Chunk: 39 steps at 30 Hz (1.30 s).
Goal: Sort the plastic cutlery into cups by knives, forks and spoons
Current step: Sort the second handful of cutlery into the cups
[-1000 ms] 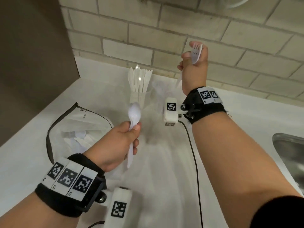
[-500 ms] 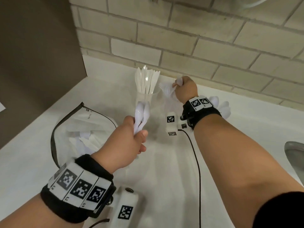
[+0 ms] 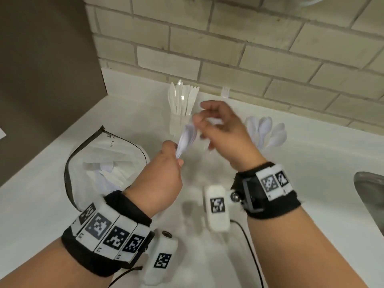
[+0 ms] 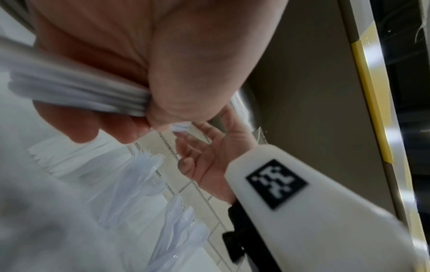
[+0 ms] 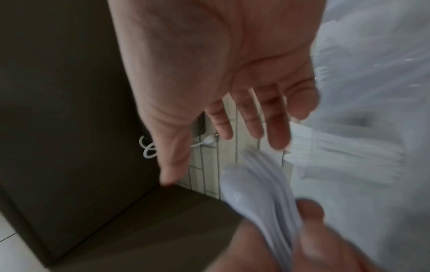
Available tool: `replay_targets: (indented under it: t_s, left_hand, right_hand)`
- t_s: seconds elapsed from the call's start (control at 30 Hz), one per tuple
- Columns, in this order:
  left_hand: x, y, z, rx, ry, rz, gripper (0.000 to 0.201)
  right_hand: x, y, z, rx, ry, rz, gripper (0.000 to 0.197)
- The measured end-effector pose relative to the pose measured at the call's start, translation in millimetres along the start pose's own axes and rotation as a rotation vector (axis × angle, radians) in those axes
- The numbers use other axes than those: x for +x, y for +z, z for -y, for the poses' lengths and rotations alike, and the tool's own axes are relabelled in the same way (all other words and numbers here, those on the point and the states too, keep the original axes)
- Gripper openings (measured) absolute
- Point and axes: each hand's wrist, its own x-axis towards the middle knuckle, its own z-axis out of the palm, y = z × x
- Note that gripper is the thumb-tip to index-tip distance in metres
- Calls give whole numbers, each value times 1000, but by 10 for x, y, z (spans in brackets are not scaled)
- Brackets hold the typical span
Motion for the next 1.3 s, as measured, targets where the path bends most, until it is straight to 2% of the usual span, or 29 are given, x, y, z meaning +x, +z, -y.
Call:
replay_targets:
  t_s: [0.07, 0.1, 0.13, 0.2, 0.27, 0.4, 0.57, 0.63, 0.7, 0.73, 0.8, 0.87, 0.97, 1.0, 1.07, 1.13, 1.17, 1.23, 1.3]
  left_hand:
    - [-15, 24, -46, 0, 55, 78, 28]
    - [-29, 37, -67, -16, 71, 121, 36]
    - [-51, 47, -90, -21, 68, 154, 35]
    - [-87, 58, -121, 14, 59, 159, 16]
    - [-107, 56, -127, 48, 65, 151, 12]
    - [-123, 50, -167, 53, 76, 228, 22]
    - [-167, 74, -228, -23, 103, 315, 22]
    - [-198, 66, -224, 0, 129, 304, 39]
    - [-242, -6, -169, 10, 147, 229, 56]
    - [-267, -76, -133, 0, 159, 179, 57]
    - [-325, -258, -26, -6, 184, 89, 50]
    - [-383, -458, 104, 26, 165, 32, 40]
    - [-458, -648, 305, 130, 89, -53, 32]
    - [-470, -661, 364, 172, 63, -71, 36]
    - [-484, -648, 501, 251, 0, -89, 60]
    - [-474, -594, 650, 311, -82, -70, 85]
    - [-470, -564, 709, 316, -111, -46, 91]
    - [-462, -504, 774, 303, -133, 5, 86]
    - [-433, -436, 795, 308, -144, 44, 77]
  right_hand:
    - [-211, 67, 21, -72, 2, 185, 73]
    - [-274, 84, 12, -94, 7, 209, 72]
    - [-320, 87, 9, -95, 30, 196, 63]
    - [-378, 65, -2, -51, 79, 159, 35]
    - [-422, 26, -23, -32, 97, 157, 21]
    - [-504, 10, -64, -32, 115, 122, 25]
    - [-529, -39, -154, -158, 19, 38, 24]
    - [-508, -162, -136, -231, -5, 3, 24]
    - [-445, -384, -100, -349, -56, -120, 25]
    - [-399, -530, -79, -401, -92, -222, 25]
    - [-301, -858, -15, -467, -175, -442, 27]
    - [-215, -1143, 61, -510, -236, -602, 28]
    - [-85, -1337, 66, -578, -288, -709, 33]
    - [-43, -1347, 22, -597, -294, -709, 35]
    - [30, -1282, -125, -643, -287, -661, 39]
    - [80, -1195, -300, -680, -223, -591, 41]
    - [100, -1145, -383, -694, -170, -553, 41]
    - [118, -1040, -547, -795, -51, -463, 42]
    - [111, -937, -679, -1036, 71, -365, 47]
